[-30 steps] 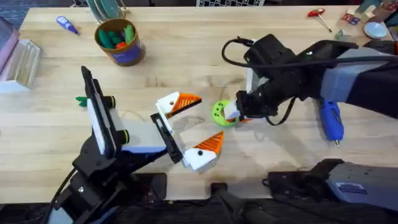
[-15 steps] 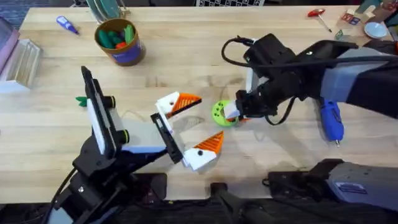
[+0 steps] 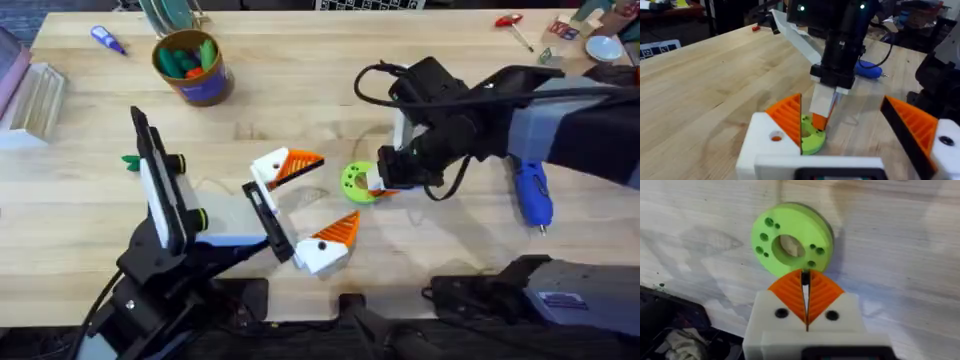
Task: Pick up the gripper from the table and insert it into the empty holder that is missing its gripper. Then pick up a screw, insert it into the mounting hole, and use the screwdriver to tighten it. Finally, clean up the table by picking up the vegetable and placing it into the bucket.
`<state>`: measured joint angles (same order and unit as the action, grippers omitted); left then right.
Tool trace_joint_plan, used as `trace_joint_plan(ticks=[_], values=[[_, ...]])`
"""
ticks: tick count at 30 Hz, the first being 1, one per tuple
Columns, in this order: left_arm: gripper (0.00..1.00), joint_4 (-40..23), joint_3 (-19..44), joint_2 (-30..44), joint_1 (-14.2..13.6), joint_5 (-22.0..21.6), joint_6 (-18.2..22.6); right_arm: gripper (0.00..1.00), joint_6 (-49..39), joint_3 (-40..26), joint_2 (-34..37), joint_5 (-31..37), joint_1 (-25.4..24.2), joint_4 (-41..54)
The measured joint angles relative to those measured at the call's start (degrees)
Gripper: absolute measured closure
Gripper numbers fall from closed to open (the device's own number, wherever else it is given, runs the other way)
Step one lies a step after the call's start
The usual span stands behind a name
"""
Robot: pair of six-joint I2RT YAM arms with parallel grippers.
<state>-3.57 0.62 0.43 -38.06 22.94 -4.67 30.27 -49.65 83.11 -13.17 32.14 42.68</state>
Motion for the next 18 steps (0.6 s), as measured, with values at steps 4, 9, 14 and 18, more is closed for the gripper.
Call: trace_joint_plan(ticks=[4,9,14,18], values=[[0.014,0.0,0.0,0.0,0.0,0.0,0.0,0.994,-0.4,-0.7,0.1,0.1,0.0,1.8],[0.015,0.0,0.0,0.0,0.0,0.0,0.0,0.995,-2.5,-7.4,1.0,3.2,0.0,9.7],[0.015,0.0,0.0,0.0,0.0,0.0,0.0,0.995,-6.4,-18.2,1.1,6.2,0.0,17.8],[0.014,0.0,0.0,0.0,0.0,0.0,0.0,0.995,-10.2,-26.9,1.1,6.7,0.1,21.7]])
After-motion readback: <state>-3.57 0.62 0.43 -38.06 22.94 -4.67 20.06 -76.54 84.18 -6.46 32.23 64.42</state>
